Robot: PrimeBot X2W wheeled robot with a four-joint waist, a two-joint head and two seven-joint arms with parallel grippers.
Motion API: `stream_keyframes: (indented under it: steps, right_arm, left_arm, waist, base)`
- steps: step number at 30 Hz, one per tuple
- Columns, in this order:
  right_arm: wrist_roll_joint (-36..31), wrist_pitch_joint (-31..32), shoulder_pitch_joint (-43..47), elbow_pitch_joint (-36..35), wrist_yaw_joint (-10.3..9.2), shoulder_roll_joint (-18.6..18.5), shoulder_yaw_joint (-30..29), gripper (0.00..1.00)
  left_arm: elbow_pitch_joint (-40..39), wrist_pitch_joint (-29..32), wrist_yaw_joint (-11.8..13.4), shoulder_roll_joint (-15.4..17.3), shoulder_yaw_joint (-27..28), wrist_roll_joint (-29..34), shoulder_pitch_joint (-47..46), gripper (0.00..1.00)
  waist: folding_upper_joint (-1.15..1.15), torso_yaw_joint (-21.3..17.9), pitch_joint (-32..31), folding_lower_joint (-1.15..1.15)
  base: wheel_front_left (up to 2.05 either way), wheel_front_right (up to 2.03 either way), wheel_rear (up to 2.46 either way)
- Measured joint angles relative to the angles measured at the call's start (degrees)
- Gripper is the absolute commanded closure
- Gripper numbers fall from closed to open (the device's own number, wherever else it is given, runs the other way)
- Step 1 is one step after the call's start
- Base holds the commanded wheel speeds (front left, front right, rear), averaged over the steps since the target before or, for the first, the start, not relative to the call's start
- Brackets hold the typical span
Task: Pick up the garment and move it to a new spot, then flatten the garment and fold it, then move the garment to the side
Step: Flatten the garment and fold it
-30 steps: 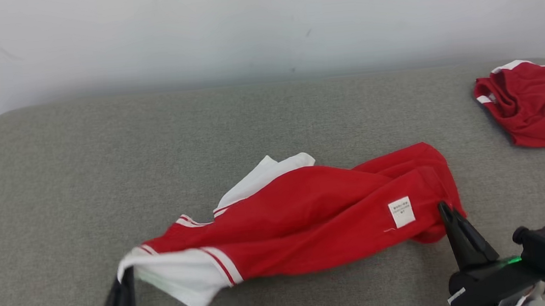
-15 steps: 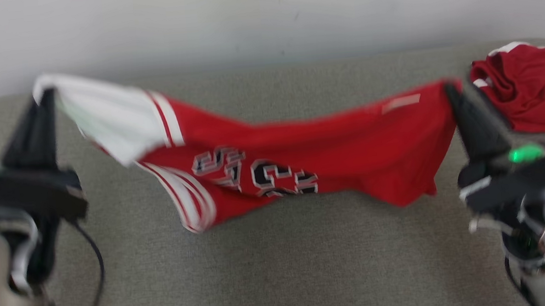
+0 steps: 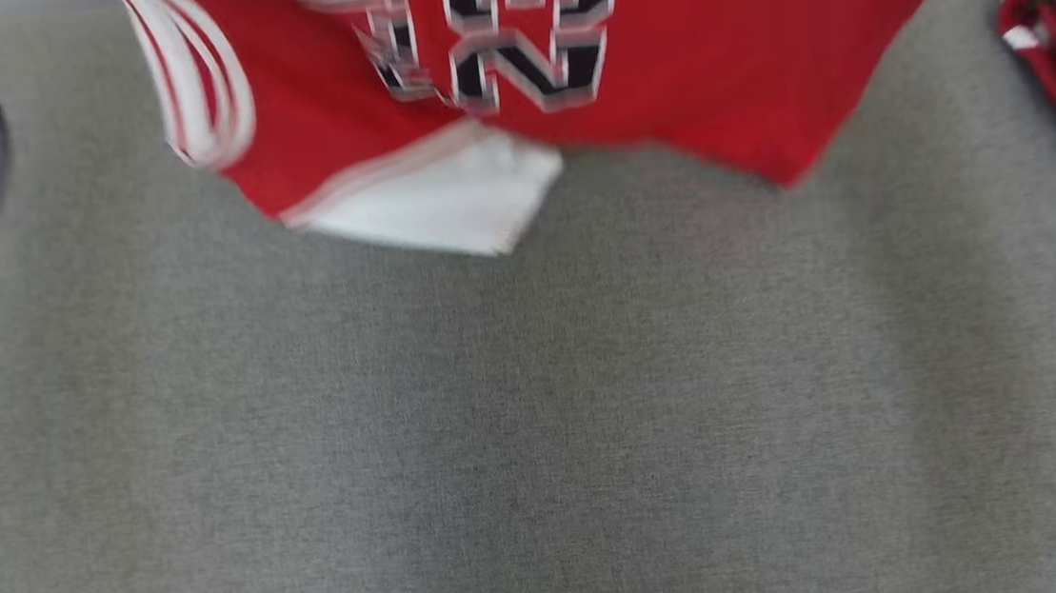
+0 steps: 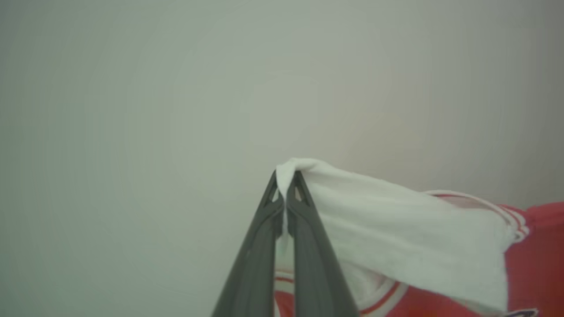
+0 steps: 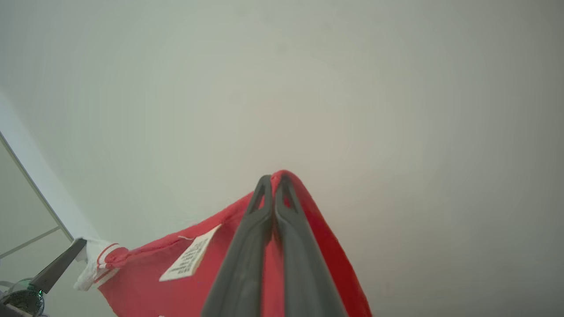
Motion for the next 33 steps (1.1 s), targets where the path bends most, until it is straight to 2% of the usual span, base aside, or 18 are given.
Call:
stream_keyframes:
  steps: [7, 16, 23, 33]
  right_arm:
    - [-2.2, 1.8, -17.0, 8.8, 0.0, 0.7, 0.0, 1.0]
    - [-5.5, 2.4, -32.4, 20.2, 0.0, 3.7, 2.5, 1.0]
    - [-6.1, 0.8, -37.1, 25.2, 0.0, 3.6, 5.4, 1.0]
    - [-3.4, 0.4, -34.4, 25.5, 0.0, -0.1, 10.9, 1.0]
  left_arm:
    - [9.4, -1.8, 0.0, 0.3, -4.1, -1.0, -18.7, 1.0]
    - [20.2, -5.8, 0.0, 0.7, -10.0, -2.1, -34.5, 1.0]
    - [25.0, -9.4, 0.0, 0.2, -14.9, -4.7, -37.1, 1.0]
    - [25.5, -12.6, 0.0, 0.2, -23.1, -10.3, -37.0, 1.0]
  waist:
    - [0.0, 0.2, 6.4, 0.0]
    - [0.01, -0.4, 12.0, 0.0]
    - [0.01, -1.4, 13.0, -0.01]
    - [0.0, -0.9, 12.2, -0.02]
  base:
    - [0.0, 0.0, 0.0]
    - [0.0, 0.0, 0.0]
    - [0.0, 0.0, 0.0]
    - [0.0, 0.0, 0.0]
